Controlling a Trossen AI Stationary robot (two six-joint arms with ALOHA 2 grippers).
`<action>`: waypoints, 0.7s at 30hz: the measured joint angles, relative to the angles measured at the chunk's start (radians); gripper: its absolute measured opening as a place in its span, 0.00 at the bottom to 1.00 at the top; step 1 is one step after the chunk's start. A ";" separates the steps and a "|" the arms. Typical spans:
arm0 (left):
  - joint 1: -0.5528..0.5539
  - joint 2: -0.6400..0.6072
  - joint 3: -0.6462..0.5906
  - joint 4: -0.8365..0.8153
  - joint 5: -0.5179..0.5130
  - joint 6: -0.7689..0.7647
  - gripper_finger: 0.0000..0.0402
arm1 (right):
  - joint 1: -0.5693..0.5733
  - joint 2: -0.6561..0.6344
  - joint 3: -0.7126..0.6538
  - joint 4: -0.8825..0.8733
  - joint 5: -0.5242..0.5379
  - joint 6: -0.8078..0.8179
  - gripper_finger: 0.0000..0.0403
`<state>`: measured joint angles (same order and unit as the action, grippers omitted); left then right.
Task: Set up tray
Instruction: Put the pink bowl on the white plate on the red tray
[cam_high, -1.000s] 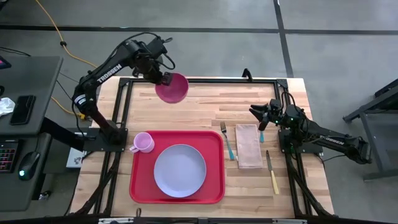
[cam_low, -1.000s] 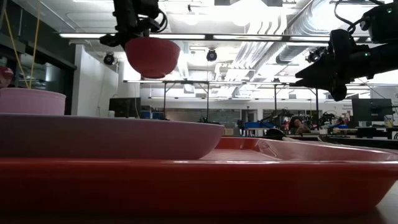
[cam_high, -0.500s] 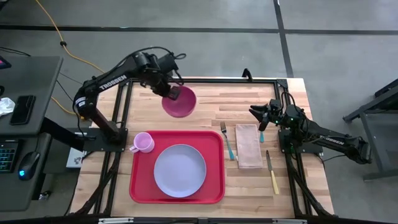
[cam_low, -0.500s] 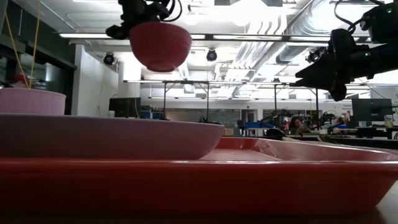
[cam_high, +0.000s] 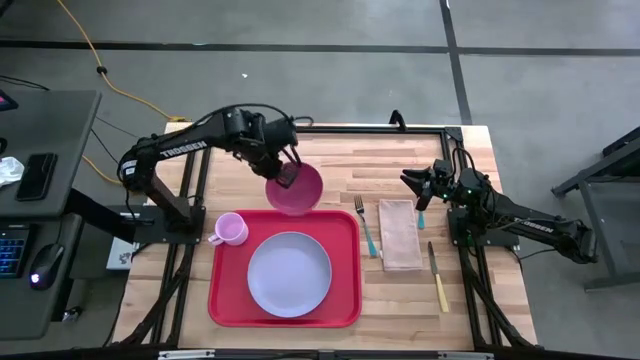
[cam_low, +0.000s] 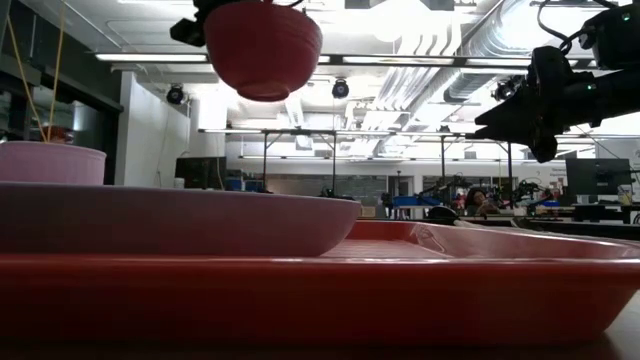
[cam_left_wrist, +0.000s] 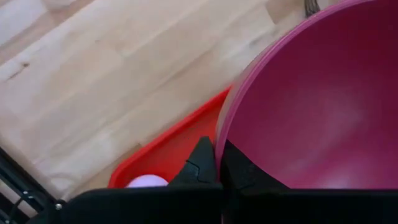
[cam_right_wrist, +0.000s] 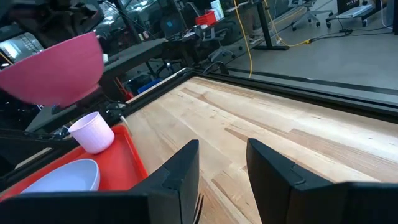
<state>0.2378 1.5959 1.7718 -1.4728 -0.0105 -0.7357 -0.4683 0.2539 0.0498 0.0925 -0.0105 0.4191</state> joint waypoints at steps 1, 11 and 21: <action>-0.016 0.000 0.000 0.000 0.000 -0.007 0.04 | 0.000 0.000 0.000 0.000 0.000 0.000 0.28; -0.162 0.000 0.000 0.004 -0.026 -0.102 0.04 | 0.000 0.000 0.000 0.000 -0.001 0.001 0.28; -0.241 0.000 0.000 0.004 -0.048 -0.161 0.04 | 0.000 0.000 0.000 0.000 -0.001 0.005 0.28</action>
<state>-0.0029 1.5959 1.7718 -1.4689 -0.0581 -0.8966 -0.4686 0.2539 0.0498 0.0921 -0.0116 0.4239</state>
